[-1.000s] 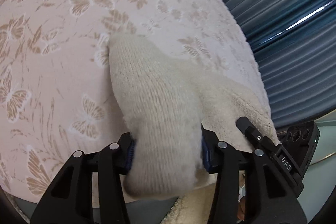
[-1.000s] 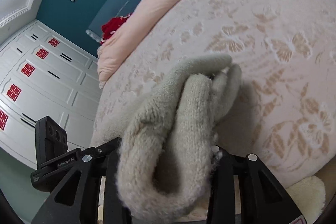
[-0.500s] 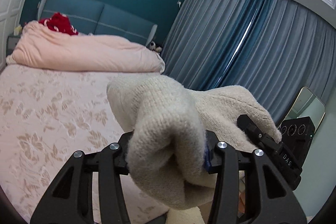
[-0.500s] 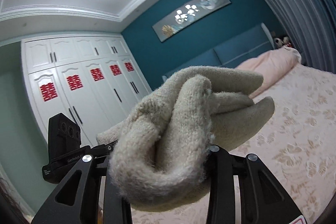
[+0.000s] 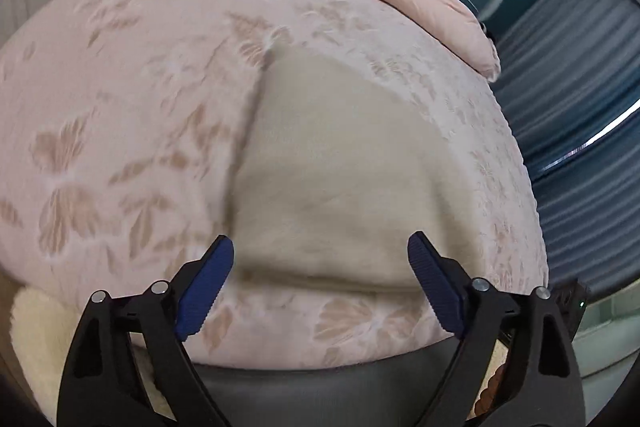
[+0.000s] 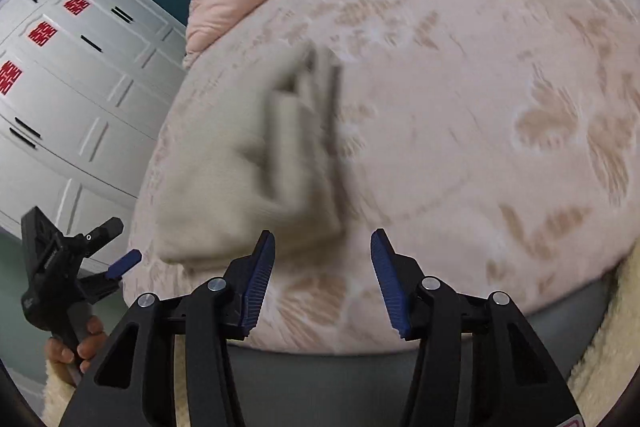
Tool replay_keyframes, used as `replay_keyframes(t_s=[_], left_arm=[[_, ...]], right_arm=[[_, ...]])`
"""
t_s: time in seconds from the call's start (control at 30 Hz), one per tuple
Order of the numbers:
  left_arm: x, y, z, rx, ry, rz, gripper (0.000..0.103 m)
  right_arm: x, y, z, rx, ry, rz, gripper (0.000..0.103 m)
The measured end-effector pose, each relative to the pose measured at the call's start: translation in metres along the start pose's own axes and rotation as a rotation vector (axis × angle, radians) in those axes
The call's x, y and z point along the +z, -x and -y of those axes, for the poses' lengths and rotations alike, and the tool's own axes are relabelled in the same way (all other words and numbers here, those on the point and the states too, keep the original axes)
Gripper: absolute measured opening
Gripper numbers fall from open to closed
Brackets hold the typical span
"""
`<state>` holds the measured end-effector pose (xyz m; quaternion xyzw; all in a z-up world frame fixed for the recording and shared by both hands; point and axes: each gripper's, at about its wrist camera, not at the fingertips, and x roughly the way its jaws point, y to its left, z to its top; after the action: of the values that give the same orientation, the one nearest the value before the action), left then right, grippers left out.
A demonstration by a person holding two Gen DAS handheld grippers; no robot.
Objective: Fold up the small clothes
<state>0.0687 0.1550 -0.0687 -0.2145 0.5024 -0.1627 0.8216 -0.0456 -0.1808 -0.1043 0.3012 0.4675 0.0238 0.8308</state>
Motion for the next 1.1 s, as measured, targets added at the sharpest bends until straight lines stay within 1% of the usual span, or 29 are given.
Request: replay_keyframes(t_s=[0.03, 0.07, 0.1, 0.13, 0.17, 0.23, 0.27, 0.3, 0.33, 0.4, 0.43, 0.47, 0.5, 0.53, 0.57, 0.63, 0.67, 0.7, 0.73, 0.77, 0.8, 0.83, 0.87, 0.9, 0.93, 0.97, 1.0, 1.03, 1.1], left_arm=[[-0.01, 0.004, -0.009, -0.004, 0.032, 0.018, 0.087], [-0.018, 0.008, -0.013, -0.012, 0.054, 0.031, 0.088], [-0.02, 0.01, -0.016, -0.026, 0.066, 0.04, 0.089], [-0.02, 0.01, -0.017, -0.038, 0.072, 0.05, 0.093], [-0.016, 0.007, -0.016, -0.047, 0.068, 0.057, 0.093], [-0.008, -0.001, -0.013, -0.04, 0.051, 0.055, 0.094], [-0.004, -0.005, -0.014, -0.039, 0.049, 0.053, 0.096], [0.0, -0.011, -0.014, -0.044, 0.05, 0.051, 0.097], [-0.002, -0.015, -0.017, -0.045, 0.05, 0.044, 0.098], [0.001, -0.033, -0.024, -0.018, 0.06, 0.009, 0.098], [0.0, -0.039, -0.026, -0.013, 0.067, -0.008, 0.097], [0.0, -0.046, -0.03, -0.006, 0.08, -0.021, 0.088], [0.0, -0.051, -0.032, 0.003, 0.089, -0.04, 0.08], [0.001, -0.055, -0.032, -0.006, 0.092, -0.059, 0.064], [0.001, -0.054, -0.031, -0.03, 0.092, -0.065, 0.057], [0.0, -0.043, -0.02, -0.032, 0.05, -0.033, 0.052], [-0.001, -0.038, -0.014, -0.033, 0.015, -0.022, 0.052], [-0.002, -0.034, -0.008, -0.034, -0.008, -0.014, 0.052], [-0.005, -0.032, -0.004, -0.035, -0.024, -0.014, 0.053], [-0.009, -0.035, -0.002, -0.028, -0.037, -0.024, 0.054], [-0.012, -0.04, 0.0, -0.002, -0.05, -0.031, 0.055], [-0.018, -0.048, 0.0, 0.045, -0.065, -0.035, 0.056], [-0.023, -0.055, -0.001, 0.081, -0.075, -0.04, 0.066], [-0.028, -0.06, -0.003, 0.094, -0.071, -0.044, 0.068], [-0.032, -0.06, -0.005, 0.1, -0.066, -0.037, 0.068], [-0.034, -0.056, -0.005, 0.104, -0.068, -0.025, 0.068], [-0.036, -0.051, -0.003, 0.114, -0.072, -0.018, 0.07], [-0.037, -0.044, -0.001, 0.128, -0.08, -0.015, 0.073], [-0.039, -0.028, 0.005, 0.15, -0.109, 0.016, 0.075]], right_arm=[[0.001, 0.002, -0.001, -0.013, 0.016, 0.003, 0.051], [0.005, 0.003, -0.003, -0.009, 0.022, 0.008, 0.052], [0.011, 0.001, -0.002, 0.007, 0.015, 0.012, 0.056], [0.018, -0.002, -0.004, 0.026, 0.0, 0.016, 0.06], [0.024, -0.006, -0.006, 0.04, -0.016, 0.023, 0.065], [0.033, -0.023, -0.018, 0.062, -0.038, 0.023, 0.074], [0.037, -0.031, -0.022, 0.062, -0.046, 0.011, 0.08], [0.039, -0.043, -0.024, 0.05, -0.054, -0.011, 0.082], [0.041, -0.055, -0.027, 0.033, -0.061, -0.038, 0.082], [0.043, -0.079, -0.027, 0.024, -0.084, -0.092, 0.083], [0.043, -0.085, -0.03, 0.012, -0.08, -0.096, 0.083], [0.048, -0.087, -0.037, 0.023, -0.038, -0.092, 0.068], [0.054, -0.088, -0.049, 0.026, 0.022, -0.118, 0.036], [0.06, -0.081, -0.061, -0.003, 0.072, -0.103, 0.035], [0.067, -0.067, -0.076, 0.005, 0.135, -0.059, 0.031], [0.078, -0.033, -0.103, 0.011, 0.261, 0.047, 0.028], [0.081, -0.02, -0.11, -0.002, 0.303, 0.087, 0.026], [0.083, -0.013, -0.109, -0.013, 0.317, 0.102, 0.023], [0.084, -0.016, -0.102, -0.025, 0.3, 0.086, 0.023], [0.083, -0.029, -0.087, -0.05, 0.265, 0.043, 0.024], [0.079, -0.05, -0.068, -0.089, 0.226, -0.033, 0.027], [0.071, -0.071, -0.043, -0.132, 0.181, -0.12, 0.028], [0.064, -0.083, -0.023, -0.11, 0.113, -0.149, 0.037], [0.057, -0.075, -0.011, -0.059, 0.047, -0.097, 0.039], [0.055, -0.065, -0.008, -0.035, -0.001, -0.073, 0.042], [0.054, -0.056, -0.008, -0.032, -0.03, -0.057, 0.051], [0.053, -0.047, -0.01, -0.051, -0.031, -0.037, 0.051], [0.052, -0.036, -0.015, -0.074, -0.007, -0.014, 0.051], [0.047, -0.014, -0.027, -0.122, 0.054, 0.048, 0.051]])
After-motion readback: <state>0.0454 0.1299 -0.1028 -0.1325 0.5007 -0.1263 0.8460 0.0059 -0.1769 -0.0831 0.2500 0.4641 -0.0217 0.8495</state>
